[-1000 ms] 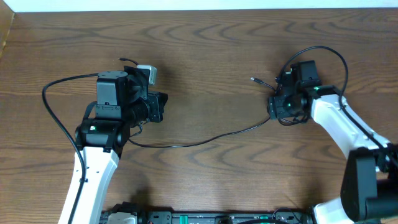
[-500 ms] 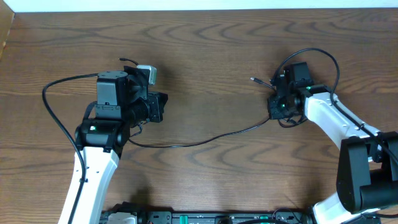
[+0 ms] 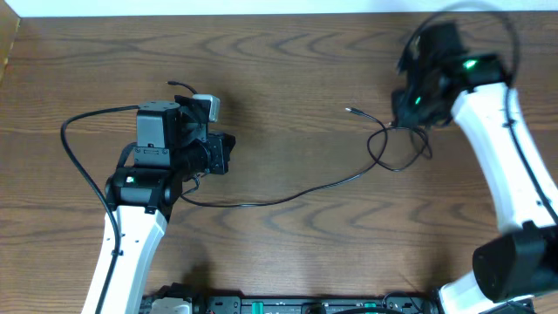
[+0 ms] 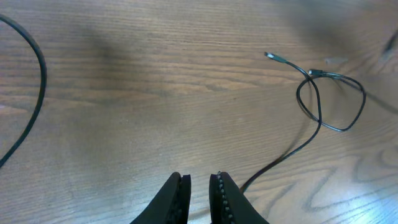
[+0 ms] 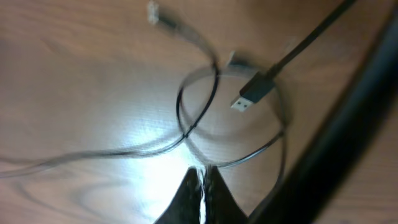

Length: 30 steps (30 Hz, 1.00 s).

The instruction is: Untangle cables

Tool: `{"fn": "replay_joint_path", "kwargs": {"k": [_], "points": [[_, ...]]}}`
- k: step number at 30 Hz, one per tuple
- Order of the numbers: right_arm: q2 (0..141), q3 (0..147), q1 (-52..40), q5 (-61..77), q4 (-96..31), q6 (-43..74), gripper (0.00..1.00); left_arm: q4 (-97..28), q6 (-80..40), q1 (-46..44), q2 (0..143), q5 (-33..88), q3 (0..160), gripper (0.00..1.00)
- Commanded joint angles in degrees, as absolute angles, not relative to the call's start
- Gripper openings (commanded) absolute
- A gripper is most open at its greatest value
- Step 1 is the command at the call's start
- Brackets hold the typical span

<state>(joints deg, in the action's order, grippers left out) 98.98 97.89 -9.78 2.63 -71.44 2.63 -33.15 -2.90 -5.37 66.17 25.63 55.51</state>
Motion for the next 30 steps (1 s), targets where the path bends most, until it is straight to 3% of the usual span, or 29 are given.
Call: {"fn": "replay_joint_path", "kwargs": {"k": [1,9,10,21,30], "points": [[96.64,111.92,-10.17,-1.83,-77.84,3.16,0.01,-33.98,-2.15,-5.50,66.22,26.61,54.94,0.17],[96.64,134.96,-10.11,-5.87,-85.01,4.49,0.01,-35.53,-1.08,-5.50,66.22,32.03,54.28,0.17],[96.64,136.55,-10.11,-5.76,-85.43,4.75,0.01,-35.38,-0.25,-5.50,66.22,34.54,53.98,0.23],[96.79,137.78,-9.61,-6.17,-86.56,4.69,0.01,-35.14,1.50,-5.61,66.24,37.58,50.76,0.25],[96.82,137.75,-2.96,-9.10,-87.37,7.29,0.01,-35.11,1.78,-5.61,66.24,38.41,50.68,0.25]]}}
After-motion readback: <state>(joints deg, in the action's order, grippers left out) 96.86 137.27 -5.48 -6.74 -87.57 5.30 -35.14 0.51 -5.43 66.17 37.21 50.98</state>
